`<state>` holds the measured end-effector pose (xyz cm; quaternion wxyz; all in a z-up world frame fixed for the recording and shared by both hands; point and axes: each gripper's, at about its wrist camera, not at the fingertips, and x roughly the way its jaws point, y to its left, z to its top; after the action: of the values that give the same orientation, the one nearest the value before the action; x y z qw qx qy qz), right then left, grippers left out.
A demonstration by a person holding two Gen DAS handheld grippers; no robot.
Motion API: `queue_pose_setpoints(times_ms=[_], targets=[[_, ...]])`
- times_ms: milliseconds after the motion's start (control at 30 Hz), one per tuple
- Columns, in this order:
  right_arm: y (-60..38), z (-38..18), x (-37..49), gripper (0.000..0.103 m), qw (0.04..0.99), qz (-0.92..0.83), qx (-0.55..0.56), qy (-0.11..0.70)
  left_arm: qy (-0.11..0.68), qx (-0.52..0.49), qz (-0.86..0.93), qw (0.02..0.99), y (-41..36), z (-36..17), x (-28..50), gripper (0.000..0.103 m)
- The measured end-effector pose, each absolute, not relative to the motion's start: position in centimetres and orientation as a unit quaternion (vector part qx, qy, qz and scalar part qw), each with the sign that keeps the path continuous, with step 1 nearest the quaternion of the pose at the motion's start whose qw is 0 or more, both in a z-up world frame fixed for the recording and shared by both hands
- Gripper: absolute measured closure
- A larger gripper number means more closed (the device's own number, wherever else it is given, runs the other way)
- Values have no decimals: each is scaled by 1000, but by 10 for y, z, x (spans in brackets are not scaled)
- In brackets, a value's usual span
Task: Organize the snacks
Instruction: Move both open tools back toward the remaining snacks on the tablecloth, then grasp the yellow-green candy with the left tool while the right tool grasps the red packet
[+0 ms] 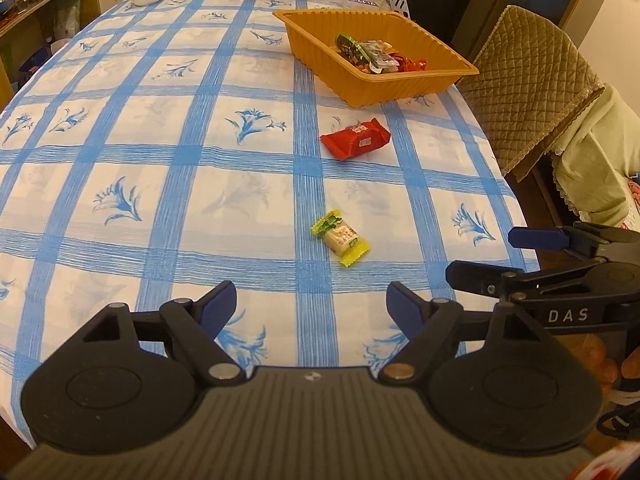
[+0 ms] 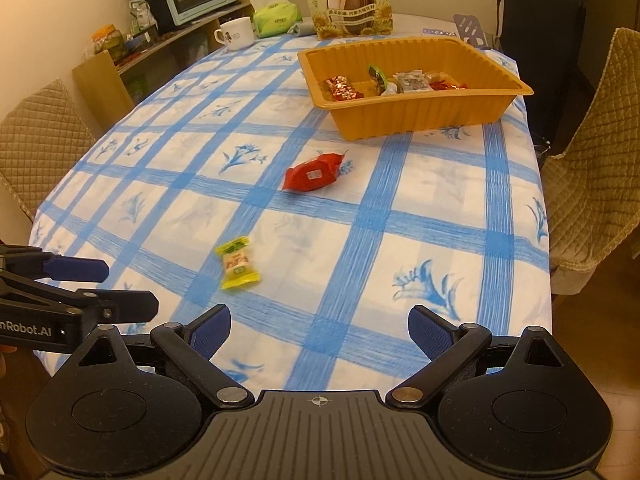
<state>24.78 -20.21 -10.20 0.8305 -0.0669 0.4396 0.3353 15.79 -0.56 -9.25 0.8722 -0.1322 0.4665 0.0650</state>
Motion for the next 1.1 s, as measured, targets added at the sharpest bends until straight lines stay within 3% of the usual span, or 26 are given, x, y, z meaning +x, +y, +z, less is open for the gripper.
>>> queue_pose_setpoints(times_ms=[133, 200, 500, 933, 1100], targets=[[-206, -103, 260, 7, 829, 340, -66, 439, 468, -132, 66, 872, -13, -97, 168, 29], [-207, -104, 266, 7, 828, 343, -67, 439, 470, -136, 64, 870, -16, -100, 173, 38], [-216, -109, 293, 8, 823, 350, -68, 444, 469, -143, 72, 869, -29, -116, 200, 56], [-223, -118, 330, 8, 812, 363, -73, 451, 472, -139, 112, 863, -35, -134, 235, 68], [-219, -121, 341, 8, 806, 375, -75, 452, 471, -112, 120, 867, -40, -135, 240, 79]])
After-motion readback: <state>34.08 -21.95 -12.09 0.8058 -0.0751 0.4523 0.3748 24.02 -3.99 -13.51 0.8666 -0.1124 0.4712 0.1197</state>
